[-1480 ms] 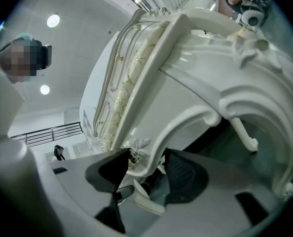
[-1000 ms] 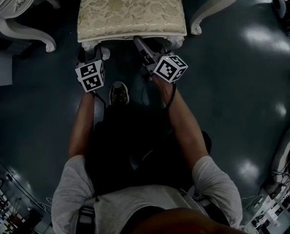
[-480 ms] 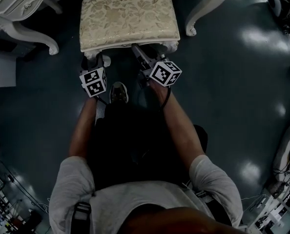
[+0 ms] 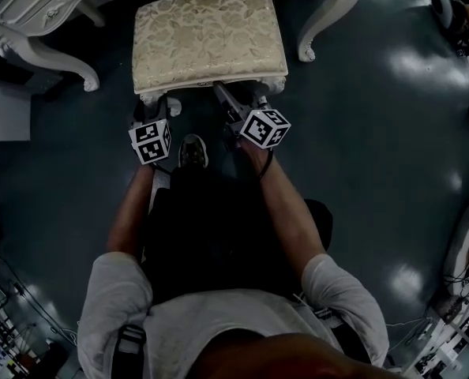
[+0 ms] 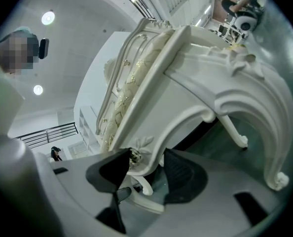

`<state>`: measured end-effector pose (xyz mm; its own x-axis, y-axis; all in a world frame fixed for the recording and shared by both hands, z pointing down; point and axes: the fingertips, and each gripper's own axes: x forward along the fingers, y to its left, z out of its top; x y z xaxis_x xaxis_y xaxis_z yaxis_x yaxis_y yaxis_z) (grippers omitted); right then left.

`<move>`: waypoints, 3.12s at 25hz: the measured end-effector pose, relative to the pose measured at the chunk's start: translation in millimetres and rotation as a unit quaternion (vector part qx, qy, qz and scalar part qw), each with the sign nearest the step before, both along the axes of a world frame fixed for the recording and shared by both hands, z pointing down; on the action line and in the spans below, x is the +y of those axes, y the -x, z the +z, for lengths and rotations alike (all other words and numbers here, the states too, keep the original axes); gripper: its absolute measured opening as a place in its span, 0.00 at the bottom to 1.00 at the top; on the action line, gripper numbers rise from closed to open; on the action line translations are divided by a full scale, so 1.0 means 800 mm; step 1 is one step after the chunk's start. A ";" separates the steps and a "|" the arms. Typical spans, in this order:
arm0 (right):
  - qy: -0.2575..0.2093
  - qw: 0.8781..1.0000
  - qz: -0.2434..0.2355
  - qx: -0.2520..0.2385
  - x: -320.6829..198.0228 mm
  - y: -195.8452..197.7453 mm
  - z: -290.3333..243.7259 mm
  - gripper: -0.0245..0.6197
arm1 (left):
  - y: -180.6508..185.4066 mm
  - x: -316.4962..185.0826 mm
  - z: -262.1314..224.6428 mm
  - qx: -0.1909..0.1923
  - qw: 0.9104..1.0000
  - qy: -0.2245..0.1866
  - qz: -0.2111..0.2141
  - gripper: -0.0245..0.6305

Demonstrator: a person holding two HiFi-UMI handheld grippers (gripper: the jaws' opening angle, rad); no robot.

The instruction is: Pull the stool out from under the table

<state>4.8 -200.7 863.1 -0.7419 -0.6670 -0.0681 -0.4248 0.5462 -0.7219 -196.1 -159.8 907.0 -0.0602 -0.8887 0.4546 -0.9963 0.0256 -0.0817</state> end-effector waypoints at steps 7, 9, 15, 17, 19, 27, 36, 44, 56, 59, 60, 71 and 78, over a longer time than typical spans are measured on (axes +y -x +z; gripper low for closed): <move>0.008 1.000 0.000 0.004 0.034 -0.001 -0.002 0.40 | 0.000 0.032 -0.003 -0.001 1.000 0.010 0.000 0.41; 0.007 1.000 -0.003 0.007 0.055 -0.003 0.000 0.40 | -0.002 0.052 -0.001 0.001 1.000 0.011 -0.001 0.41; 0.008 1.000 -0.005 0.011 0.079 -0.003 0.000 0.40 | -0.003 0.076 -0.001 0.000 1.000 0.014 -0.004 0.41; 0.010 1.000 -0.007 0.012 0.084 -0.005 -0.001 0.40 | -0.005 0.082 -0.001 0.002 1.000 0.013 -0.006 0.41; 0.011 1.000 -0.009 0.012 0.091 -0.009 -0.002 0.40 | -0.010 0.090 -0.003 0.004 1.000 0.013 -0.008 0.41; 0.013 1.000 -0.013 0.016 0.155 -0.015 0.004 0.40 | -0.015 0.151 0.007 0.002 1.000 0.030 -0.005 0.41; 0.021 0.999 -0.010 0.022 0.163 -0.017 0.000 0.40 | -0.015 0.159 0.003 0.002 0.999 0.034 -0.004 0.41; 0.029 0.999 -0.009 0.026 0.170 -0.015 -0.003 0.40 | -0.013 0.164 -0.002 0.004 0.999 0.041 0.003 0.41; 0.036 0.999 -0.011 0.030 0.171 -0.017 -0.004 0.40 | -0.018 0.165 -0.005 0.015 0.999 0.049 0.012 0.41; 0.036 0.999 -0.015 0.038 0.168 -0.015 -0.003 0.40 | -0.017 0.162 -0.005 0.012 0.999 0.048 0.011 0.41; 0.035 0.998 -0.018 0.049 0.168 -0.015 -0.003 0.40 | -0.017 0.161 -0.004 0.011 0.999 0.048 0.010 0.41; 0.064 0.954 -0.008 0.293 0.180 -0.053 0.013 0.44 | -0.019 0.173 -0.006 -0.001 0.995 0.093 0.031 0.41; 0.096 0.939 0.053 0.327 0.193 -0.123 -0.047 0.26 | -0.018 0.187 -0.063 -0.064 0.978 0.139 0.141 0.29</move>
